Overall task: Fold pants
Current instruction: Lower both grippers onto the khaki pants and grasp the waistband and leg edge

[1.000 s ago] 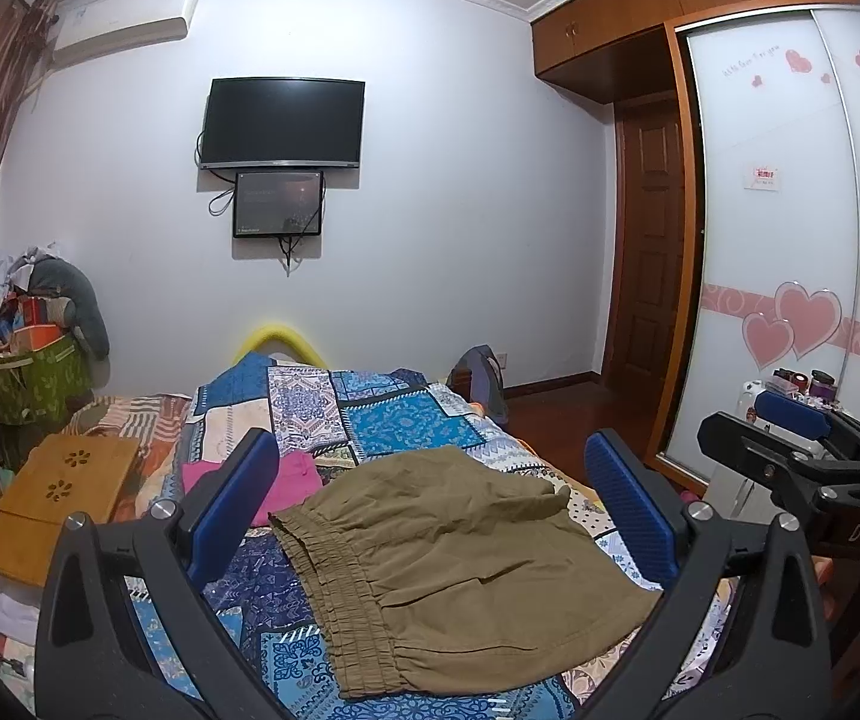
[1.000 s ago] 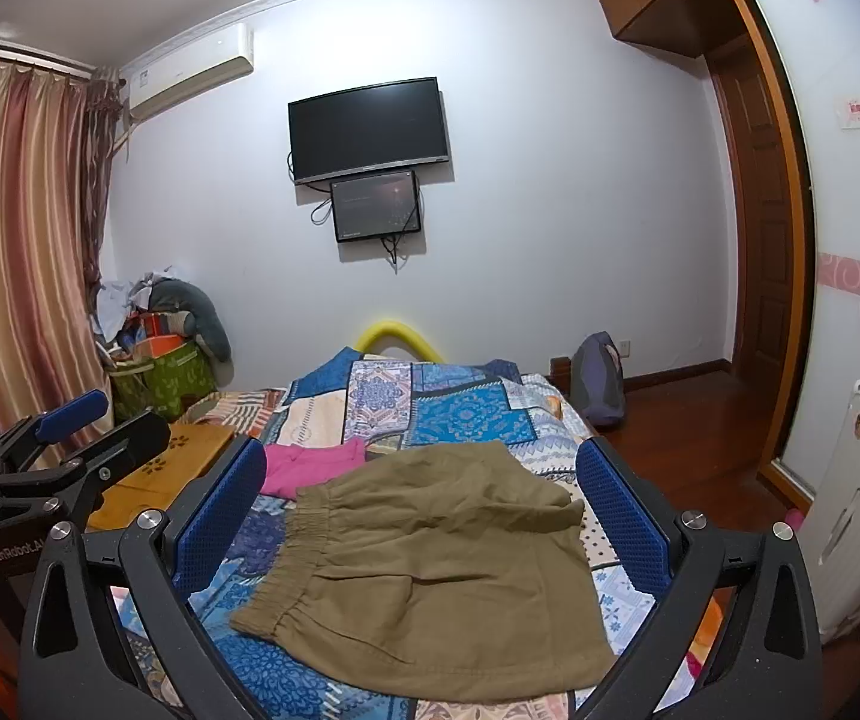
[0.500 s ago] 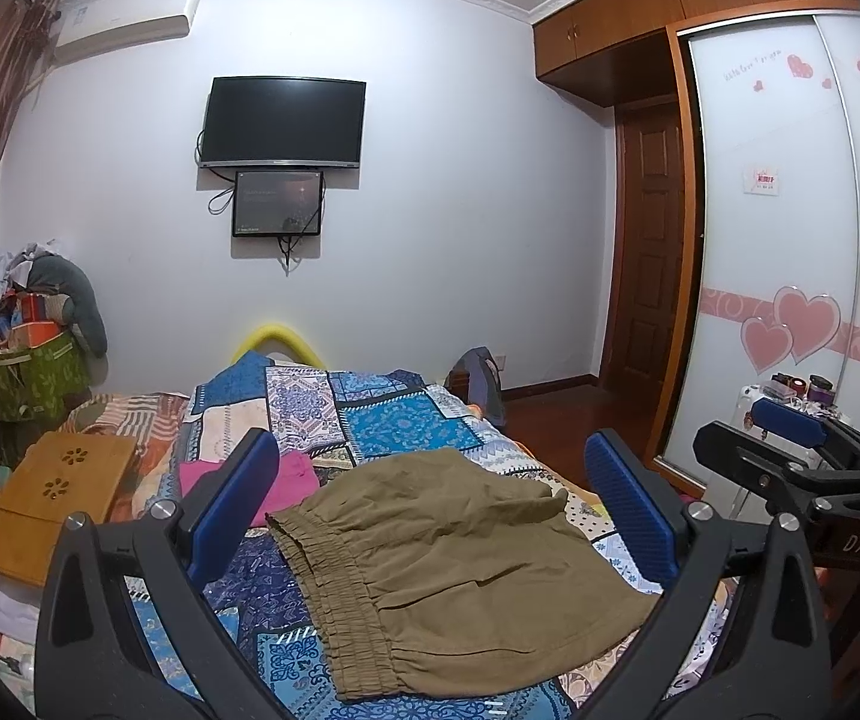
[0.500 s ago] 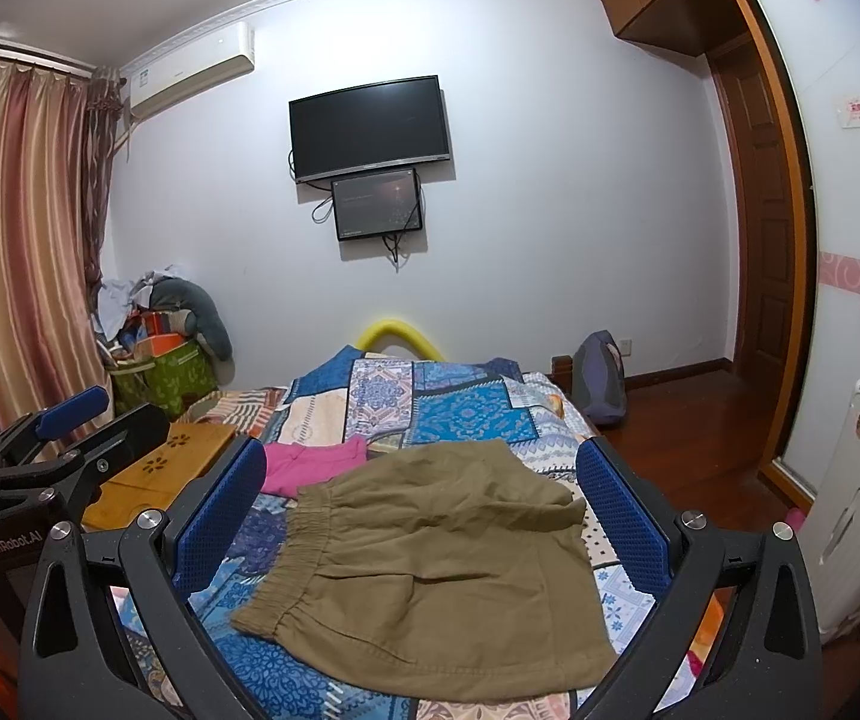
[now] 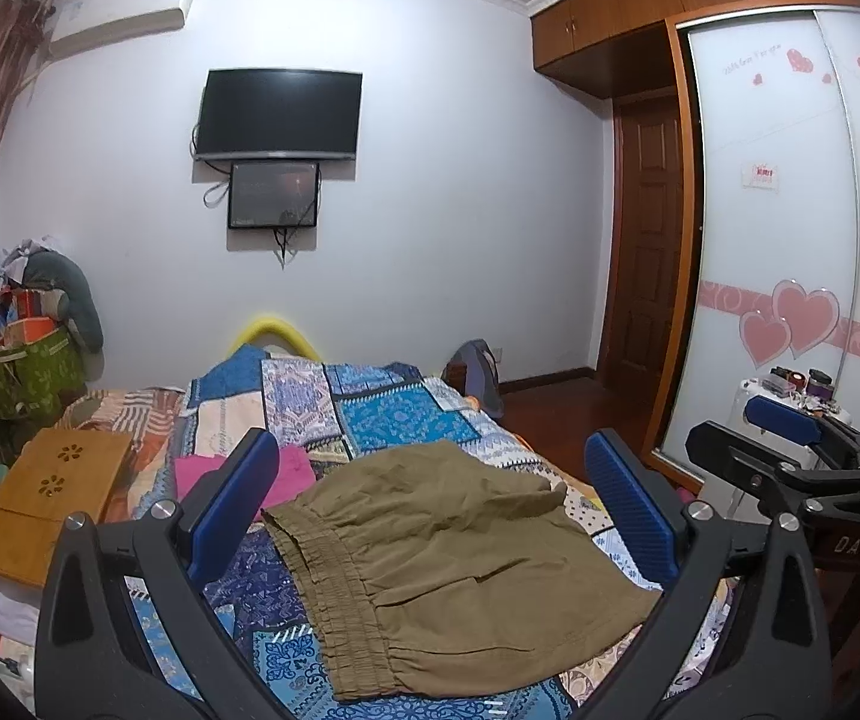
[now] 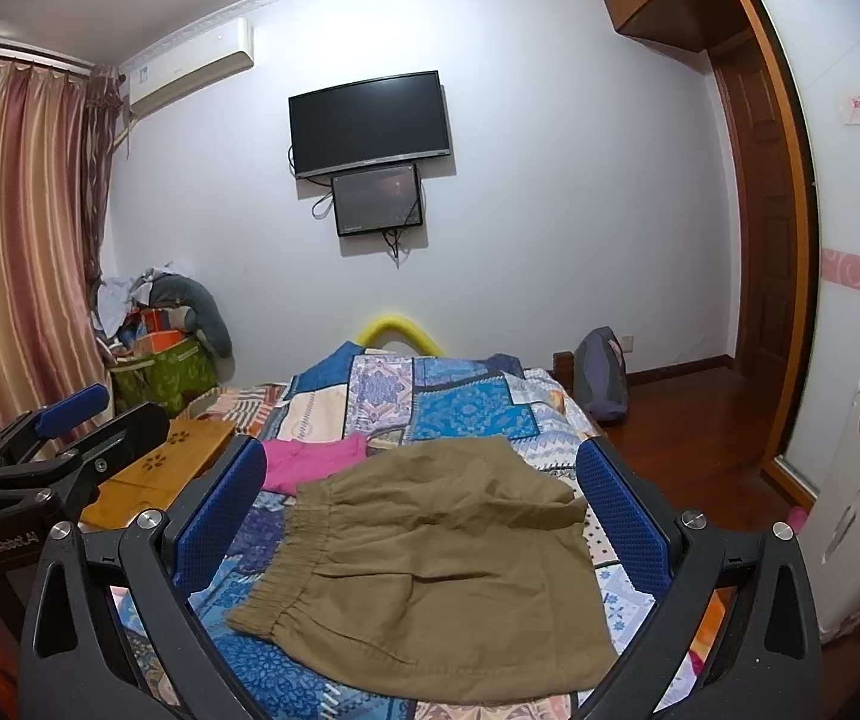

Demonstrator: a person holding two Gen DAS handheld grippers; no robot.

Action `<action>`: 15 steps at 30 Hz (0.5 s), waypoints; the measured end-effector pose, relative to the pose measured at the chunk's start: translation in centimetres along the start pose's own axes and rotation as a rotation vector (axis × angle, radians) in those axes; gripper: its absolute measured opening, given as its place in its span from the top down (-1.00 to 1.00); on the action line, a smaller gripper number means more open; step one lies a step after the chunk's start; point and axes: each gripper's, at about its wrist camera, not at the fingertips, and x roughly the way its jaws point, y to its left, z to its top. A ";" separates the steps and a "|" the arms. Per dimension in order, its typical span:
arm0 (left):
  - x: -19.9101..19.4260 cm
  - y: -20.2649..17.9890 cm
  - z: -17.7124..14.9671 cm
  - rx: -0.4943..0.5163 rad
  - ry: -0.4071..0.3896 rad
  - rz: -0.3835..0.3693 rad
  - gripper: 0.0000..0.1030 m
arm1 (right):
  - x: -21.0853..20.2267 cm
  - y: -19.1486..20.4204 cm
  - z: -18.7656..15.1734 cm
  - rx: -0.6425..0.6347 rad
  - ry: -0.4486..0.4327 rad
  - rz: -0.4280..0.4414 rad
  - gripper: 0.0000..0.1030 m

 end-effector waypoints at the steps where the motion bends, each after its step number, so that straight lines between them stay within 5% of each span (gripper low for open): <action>1: 0.3 0.0 -0.1 -0.001 0.007 0.000 -1.00 | 0.4 -0.1 -0.2 -0.004 0.009 -0.009 -1.00; 15: 12.7 5.8 -4.8 -0.031 0.322 0.101 -1.00 | 9.0 -7.7 -4.1 -0.062 0.248 -0.180 -0.99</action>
